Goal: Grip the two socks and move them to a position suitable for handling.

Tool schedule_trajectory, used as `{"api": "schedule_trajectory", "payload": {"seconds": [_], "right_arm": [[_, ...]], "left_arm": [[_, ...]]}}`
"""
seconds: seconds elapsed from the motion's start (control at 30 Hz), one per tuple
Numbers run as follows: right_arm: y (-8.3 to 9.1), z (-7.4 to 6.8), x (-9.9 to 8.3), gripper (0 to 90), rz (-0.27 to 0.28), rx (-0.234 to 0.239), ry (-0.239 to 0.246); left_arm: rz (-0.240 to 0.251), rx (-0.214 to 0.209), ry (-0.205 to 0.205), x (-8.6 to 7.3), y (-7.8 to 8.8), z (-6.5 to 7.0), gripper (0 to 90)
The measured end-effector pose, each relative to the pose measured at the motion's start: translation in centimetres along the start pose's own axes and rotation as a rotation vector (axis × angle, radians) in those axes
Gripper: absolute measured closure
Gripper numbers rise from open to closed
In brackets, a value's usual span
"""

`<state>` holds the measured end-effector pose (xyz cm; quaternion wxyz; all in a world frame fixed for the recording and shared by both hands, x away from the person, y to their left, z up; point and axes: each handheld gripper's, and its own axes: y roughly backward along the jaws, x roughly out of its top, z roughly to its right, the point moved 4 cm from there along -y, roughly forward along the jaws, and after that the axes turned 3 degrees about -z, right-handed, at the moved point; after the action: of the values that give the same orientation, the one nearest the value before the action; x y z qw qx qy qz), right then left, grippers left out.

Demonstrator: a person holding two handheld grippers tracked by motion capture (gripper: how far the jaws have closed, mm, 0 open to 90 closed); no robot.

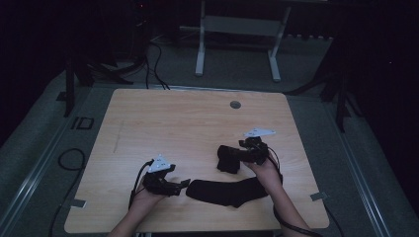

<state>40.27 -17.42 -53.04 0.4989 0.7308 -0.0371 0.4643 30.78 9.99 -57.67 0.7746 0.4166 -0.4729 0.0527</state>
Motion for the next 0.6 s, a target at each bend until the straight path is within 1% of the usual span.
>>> {"api": "schedule_trajectory", "payload": {"seconds": [0.07, 0.17, 0.23, 0.3, 0.33, 0.37, 0.4, 0.43, 0.47, 0.53, 0.6], "right_arm": [[-0.5, -0.5, 0.1, 40.6, -0.025, 0.027, 0.029], [-1.8, -1.3, -0.5, 39.1, -0.076, 0.041, 0.072], [-2.8, -1.8, -1.1, 39.0, -0.112, 0.045, 0.092], [-3.7, -2.0, -1.8, 43.7, -0.147, 0.035, 0.115], [-4.2, -2.0, -2.3, 46.0, -0.171, 0.021, 0.127], [-4.6, -1.9, -2.7, 51.2, -0.193, 0.014, 0.138], [-4.7, -1.8, -2.8, 58.5, -0.175, 0.040, 0.117], [-4.7, -1.7, -2.8, 63.7, -0.169, 0.055, 0.104], [-4.7, -1.6, -2.8, 69.9, -0.163, 0.049, 0.105], [-4.6, -1.8, -2.7, 75.2, -0.165, 0.047, 0.113], [-4.3, -1.9, -2.5, 76.9, -0.160, 0.028, 0.110]], "left_arm": [[-0.002, -0.010, -0.005, 0.4, -0.5, 0.2, 15.5], [-0.010, -0.015, -0.024, 1.0, -1.2, 0.4, 15.5], [-0.009, -0.018, -0.028, 1.4, -1.5, 0.5, 15.5], [-0.007, -0.020, -0.028, 1.6, -1.8, 0.6, 16.0], [-0.004, -0.021, -0.026, 1.8, -1.9, 0.6, 17.2], [-0.004, -0.024, -0.025, 1.9, -2.0, 0.6, 17.8], [-0.003, -0.025, -0.024, 2.0, -2.1, 0.6, 17.8], [-0.003, -0.027, -0.027, 2.1, -2.2, 0.6, 17.8], [-0.004, -0.028, -0.028, 2.2, -2.3, 0.6, 17.8], [-0.008, -0.030, -0.029, 2.3, -2.6, 0.6, 17.8], [-0.008, -0.029, -0.026, 2.4, -2.7, 0.6, 17.8]]}}
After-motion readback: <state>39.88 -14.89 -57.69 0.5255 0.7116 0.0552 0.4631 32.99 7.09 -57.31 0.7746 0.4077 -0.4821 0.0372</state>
